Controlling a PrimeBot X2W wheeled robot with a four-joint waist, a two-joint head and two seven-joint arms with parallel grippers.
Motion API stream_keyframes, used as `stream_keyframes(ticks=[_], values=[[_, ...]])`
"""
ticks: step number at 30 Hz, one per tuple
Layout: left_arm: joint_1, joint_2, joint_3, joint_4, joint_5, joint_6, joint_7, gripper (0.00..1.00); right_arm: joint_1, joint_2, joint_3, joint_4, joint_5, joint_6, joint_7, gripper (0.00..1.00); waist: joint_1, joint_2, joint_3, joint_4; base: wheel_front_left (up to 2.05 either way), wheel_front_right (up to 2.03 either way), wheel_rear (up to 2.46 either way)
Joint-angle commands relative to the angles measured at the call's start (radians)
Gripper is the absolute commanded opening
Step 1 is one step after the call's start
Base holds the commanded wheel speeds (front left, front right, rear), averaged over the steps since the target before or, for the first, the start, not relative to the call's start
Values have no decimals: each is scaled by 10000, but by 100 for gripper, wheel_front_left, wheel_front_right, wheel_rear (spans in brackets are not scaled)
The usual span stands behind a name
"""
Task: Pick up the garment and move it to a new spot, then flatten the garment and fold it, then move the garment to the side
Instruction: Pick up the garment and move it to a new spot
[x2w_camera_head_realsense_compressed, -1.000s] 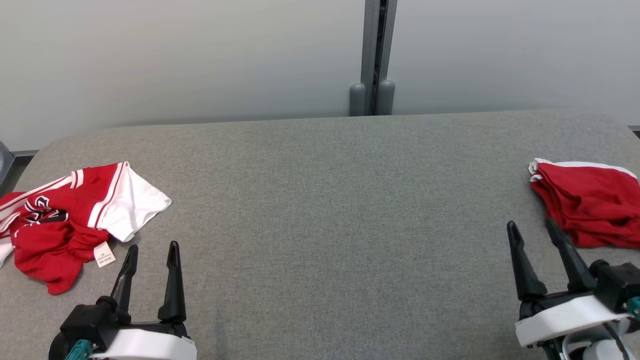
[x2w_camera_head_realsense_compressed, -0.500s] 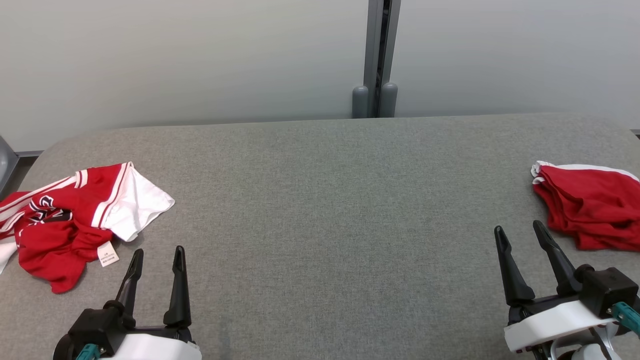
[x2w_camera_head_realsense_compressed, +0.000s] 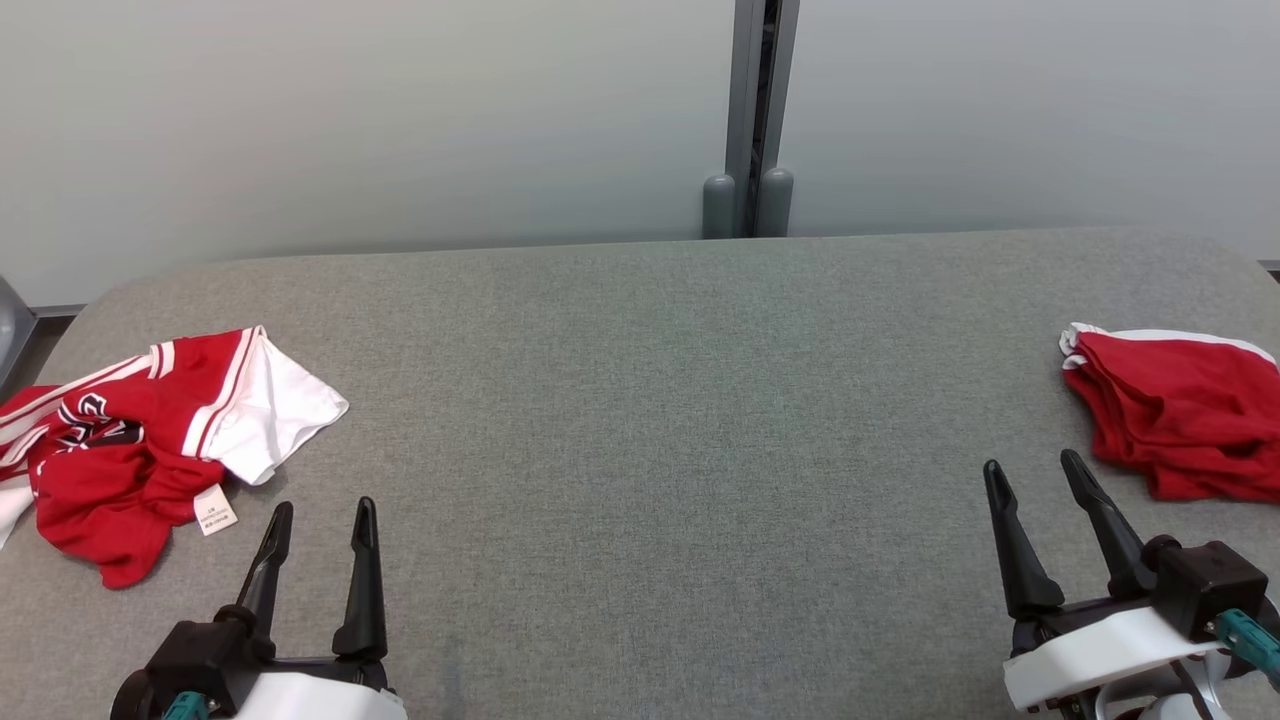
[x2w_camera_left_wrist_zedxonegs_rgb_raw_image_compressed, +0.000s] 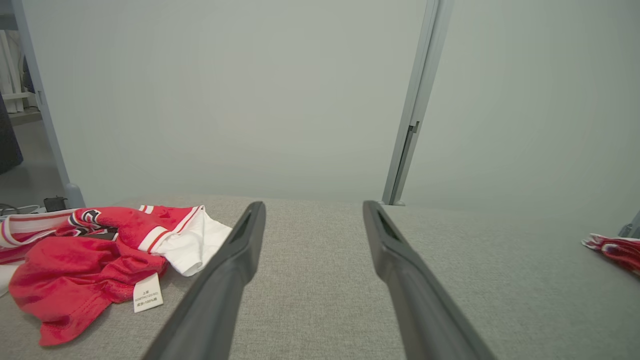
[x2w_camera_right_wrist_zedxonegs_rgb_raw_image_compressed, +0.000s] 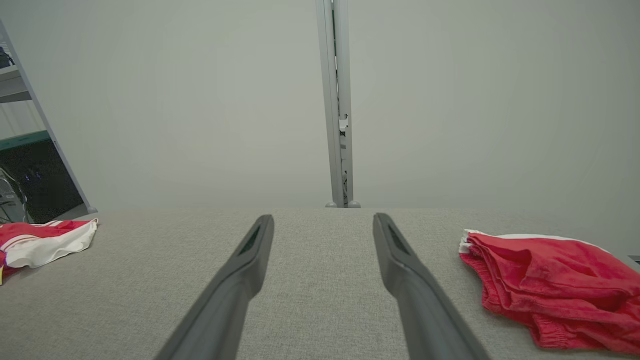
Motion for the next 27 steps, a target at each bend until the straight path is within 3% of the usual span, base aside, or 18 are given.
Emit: stream_keyframes(ticks=[1, 17, 27], values=[[-38, 30, 39, -30, 44, -68, -11, 100, 66, -30, -56, -26, -74, 2, -37, 100, 0, -1, 3, 0, 0, 0, 0], [-105, -6, 110, 47, 115, -94, -11, 100, 87, 24, -71, 76, 5, 2, 65, 100, 0, -1, -63, 45, 0, 0, 0], [-403, 83, 470, 109, 77, -118, -12, 100, 11, 40, -36, 15, 35, 2, 57, 100, 0, -1, 67, 1036, 0, 0, 0]])
